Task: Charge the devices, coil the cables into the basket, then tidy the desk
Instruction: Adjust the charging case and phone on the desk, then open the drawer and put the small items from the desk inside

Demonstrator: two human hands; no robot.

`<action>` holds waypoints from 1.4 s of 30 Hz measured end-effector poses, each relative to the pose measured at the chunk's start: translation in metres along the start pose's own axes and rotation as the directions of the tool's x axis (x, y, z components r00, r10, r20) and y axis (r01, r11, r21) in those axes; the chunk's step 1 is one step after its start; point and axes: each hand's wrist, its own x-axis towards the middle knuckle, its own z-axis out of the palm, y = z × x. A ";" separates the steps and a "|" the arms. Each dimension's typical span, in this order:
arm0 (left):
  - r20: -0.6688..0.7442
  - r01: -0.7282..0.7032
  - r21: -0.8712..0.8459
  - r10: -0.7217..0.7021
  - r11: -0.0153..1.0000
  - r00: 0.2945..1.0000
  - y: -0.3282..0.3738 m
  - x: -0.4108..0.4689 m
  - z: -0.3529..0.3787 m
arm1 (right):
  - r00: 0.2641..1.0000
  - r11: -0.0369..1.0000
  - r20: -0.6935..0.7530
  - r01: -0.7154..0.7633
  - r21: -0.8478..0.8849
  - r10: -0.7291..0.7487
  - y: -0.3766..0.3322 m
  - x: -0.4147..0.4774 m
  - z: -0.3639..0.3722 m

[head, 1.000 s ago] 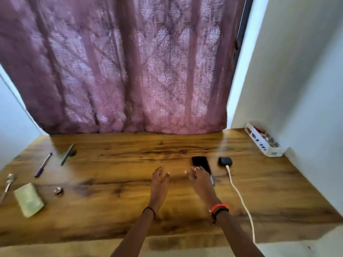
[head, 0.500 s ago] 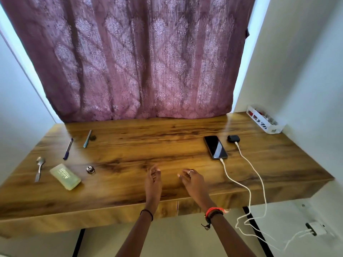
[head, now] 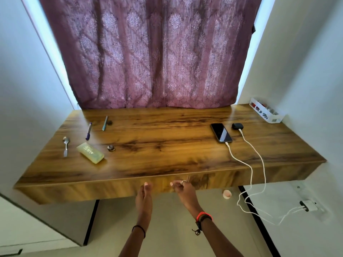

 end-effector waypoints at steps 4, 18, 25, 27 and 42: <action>-0.026 0.204 -0.137 -0.209 0.969 0.978 -0.022 0.001 -0.040 | 0.989 0.987 0.019 -0.148 0.063 0.148 0.014 -0.015 0.040; 0.146 0.660 -0.563 -0.726 0.497 0.672 -0.087 0.123 -0.157 | 0.700 0.169 0.215 -0.436 0.884 0.680 0.029 0.024 0.170; 0.120 0.658 -0.640 -0.794 0.397 0.596 -0.116 0.170 -0.172 | 0.581 0.056 0.182 -0.367 0.928 0.793 0.033 0.063 0.215; 0.105 0.667 -0.636 -0.812 0.389 0.574 -0.119 0.179 -0.174 | 0.582 0.033 0.166 -0.316 0.948 0.796 0.032 0.072 0.224; 0.279 0.592 -0.789 -0.761 0.165 0.585 -0.130 0.205 -0.178 | 0.643 -0.070 0.180 -0.194 0.979 0.744 0.043 0.094 0.239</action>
